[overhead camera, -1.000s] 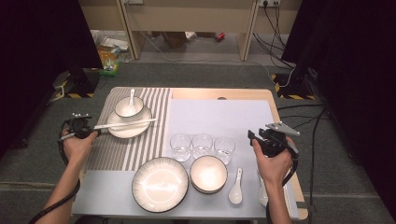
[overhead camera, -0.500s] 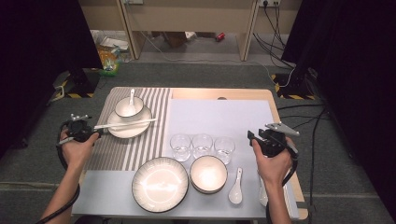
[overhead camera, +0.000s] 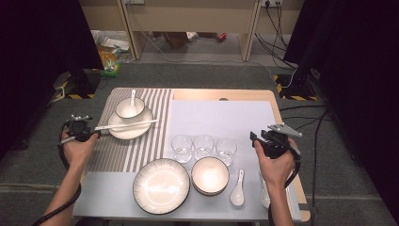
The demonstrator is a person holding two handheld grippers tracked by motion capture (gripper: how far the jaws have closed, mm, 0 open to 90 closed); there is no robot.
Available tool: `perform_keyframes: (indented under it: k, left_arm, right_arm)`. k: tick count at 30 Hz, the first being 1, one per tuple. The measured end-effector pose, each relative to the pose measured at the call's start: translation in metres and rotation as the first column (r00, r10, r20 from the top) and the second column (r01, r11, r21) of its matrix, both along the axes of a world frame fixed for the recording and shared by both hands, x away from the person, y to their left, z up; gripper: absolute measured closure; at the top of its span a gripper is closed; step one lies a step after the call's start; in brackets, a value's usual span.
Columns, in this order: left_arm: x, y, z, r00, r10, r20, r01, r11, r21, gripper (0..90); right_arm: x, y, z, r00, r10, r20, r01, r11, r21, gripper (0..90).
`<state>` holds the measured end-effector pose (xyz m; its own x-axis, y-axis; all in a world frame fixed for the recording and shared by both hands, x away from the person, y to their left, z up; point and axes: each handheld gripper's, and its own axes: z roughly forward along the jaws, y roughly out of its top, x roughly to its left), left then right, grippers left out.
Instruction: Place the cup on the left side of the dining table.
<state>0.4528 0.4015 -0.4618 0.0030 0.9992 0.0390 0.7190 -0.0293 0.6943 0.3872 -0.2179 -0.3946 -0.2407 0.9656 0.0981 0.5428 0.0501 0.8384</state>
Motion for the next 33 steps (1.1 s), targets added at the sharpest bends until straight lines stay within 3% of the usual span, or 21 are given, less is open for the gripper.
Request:
perform_keyframes:
  k: [7,12,15,20,24,26,33]
  left_arm:
    - [0.007,-0.001,-0.005,0.9998,0.004,-0.019,-0.004,1.0000,0.004,55.1]
    - [0.000,-0.007,-0.002,0.9999,-0.004,0.012,0.004,1.0000,-0.004,54.0]
    - [-0.013,-0.015,0.007,0.9982,-0.023,0.055,0.024,0.9996,-0.014,52.1]
    - [-0.024,-0.039,0.022,0.9888,-0.089,0.120,0.099,0.9920,-0.078,42.9]
    - [-0.025,-0.060,0.035,0.9802,-0.128,0.152,0.140,0.9872,-0.075,37.3]
    - [-0.025,-0.068,0.039,0.9747,-0.157,0.160,0.173,0.9800,-0.098,37.1]
    - [-0.028,-0.091,0.052,0.9569,-0.219,0.191,0.243,0.9633,-0.114,35.2]
  right_arm:
    - [0.000,-0.002,0.000,1.0000,-0.001,0.001,0.001,1.000,0.002,53.6]
    - [0.000,-0.003,0.001,1.0000,-0.004,0.002,0.004,1.000,0.003,53.6]
    - [0.000,-0.004,0.000,1.0000,-0.004,0.001,0.004,1.000,0.003,53.6]
    - [0.002,-0.006,-0.003,0.9999,-0.004,-0.017,0.004,1.000,0.008,53.5]
    - [0.003,-0.010,-0.004,0.9996,-0.009,-0.026,0.009,1.000,0.014,53.5]
    - [0.003,-0.012,-0.004,0.9996,-0.013,-0.026,0.013,1.000,0.021,53.5]
    - [0.000,-0.017,-0.001,0.9997,-0.020,-0.015,0.020,0.999,0.027,53.5]
